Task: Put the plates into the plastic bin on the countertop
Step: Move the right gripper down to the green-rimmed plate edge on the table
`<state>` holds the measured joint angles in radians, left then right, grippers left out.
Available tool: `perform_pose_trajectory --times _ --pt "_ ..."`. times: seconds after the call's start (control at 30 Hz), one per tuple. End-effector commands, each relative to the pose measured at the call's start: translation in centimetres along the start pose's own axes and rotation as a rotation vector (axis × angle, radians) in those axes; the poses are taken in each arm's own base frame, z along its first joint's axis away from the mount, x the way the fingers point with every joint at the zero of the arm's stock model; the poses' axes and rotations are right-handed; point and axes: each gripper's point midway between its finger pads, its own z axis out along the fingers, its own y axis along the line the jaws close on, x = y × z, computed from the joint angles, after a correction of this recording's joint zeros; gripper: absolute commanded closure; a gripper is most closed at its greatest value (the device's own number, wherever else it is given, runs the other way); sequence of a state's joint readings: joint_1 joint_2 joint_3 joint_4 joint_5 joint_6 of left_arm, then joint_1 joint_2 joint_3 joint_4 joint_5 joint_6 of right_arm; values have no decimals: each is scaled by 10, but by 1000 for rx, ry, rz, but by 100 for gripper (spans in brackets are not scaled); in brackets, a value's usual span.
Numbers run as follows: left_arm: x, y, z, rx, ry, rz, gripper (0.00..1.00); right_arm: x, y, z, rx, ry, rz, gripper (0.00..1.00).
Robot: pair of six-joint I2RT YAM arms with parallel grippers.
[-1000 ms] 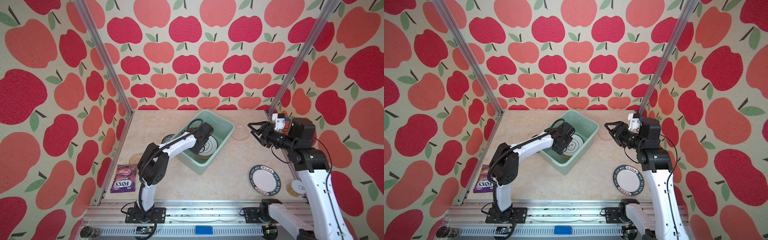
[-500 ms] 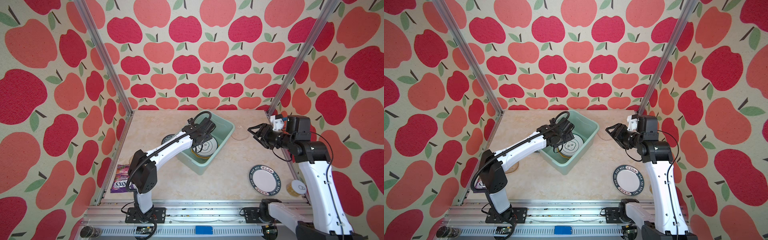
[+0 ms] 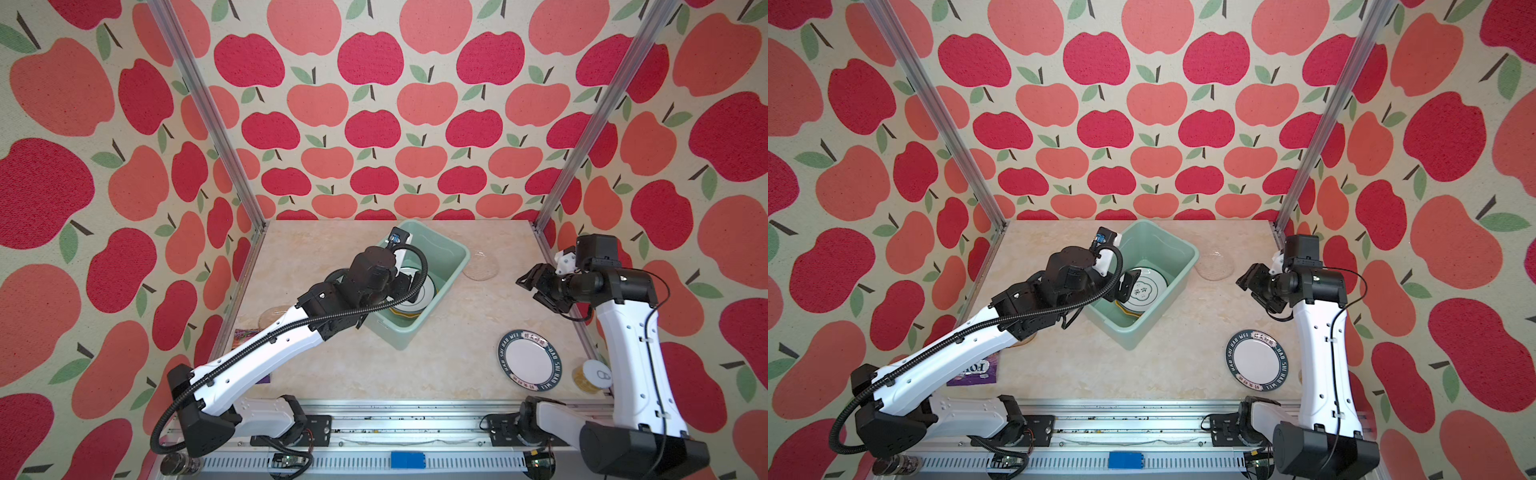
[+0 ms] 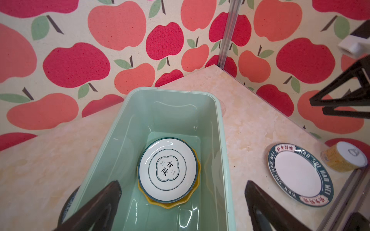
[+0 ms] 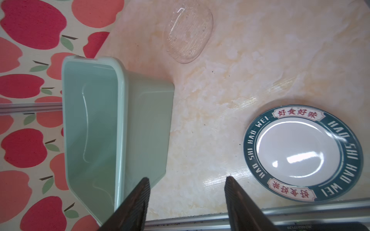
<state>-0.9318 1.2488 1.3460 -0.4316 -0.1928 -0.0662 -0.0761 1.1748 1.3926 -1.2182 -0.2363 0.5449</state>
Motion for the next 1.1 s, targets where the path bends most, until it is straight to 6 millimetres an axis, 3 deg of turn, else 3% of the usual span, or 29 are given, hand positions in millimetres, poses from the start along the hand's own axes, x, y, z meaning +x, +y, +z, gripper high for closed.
perform_pose_trajectory --times 0.0,0.07,0.23,0.4,0.6,0.77,0.93,1.07 --pt "8 -40 -11 236 1 223 1 30 -41 8 171 125 -42 30" --pt "15 -56 -14 318 31 269 1 36 -56 10 233 134 -55 21" --pt "24 -90 -7 448 73 323 0 53 -90 23 343 169 -25 12" --pt "27 -126 3 568 62 372 0 68 -120 45 403 184 33 12" --pt "46 -165 21 682 121 463 0 83 -156 62 479 210 157 12" --pt "47 -195 40 727 115 462 1 80 -168 68 500 163 204 13" --pt "47 -214 60 761 107 415 1 90 -186 75 531 170 324 13" --pt "50 -219 64 764 113 419 1 93 -199 76 575 137 390 14"
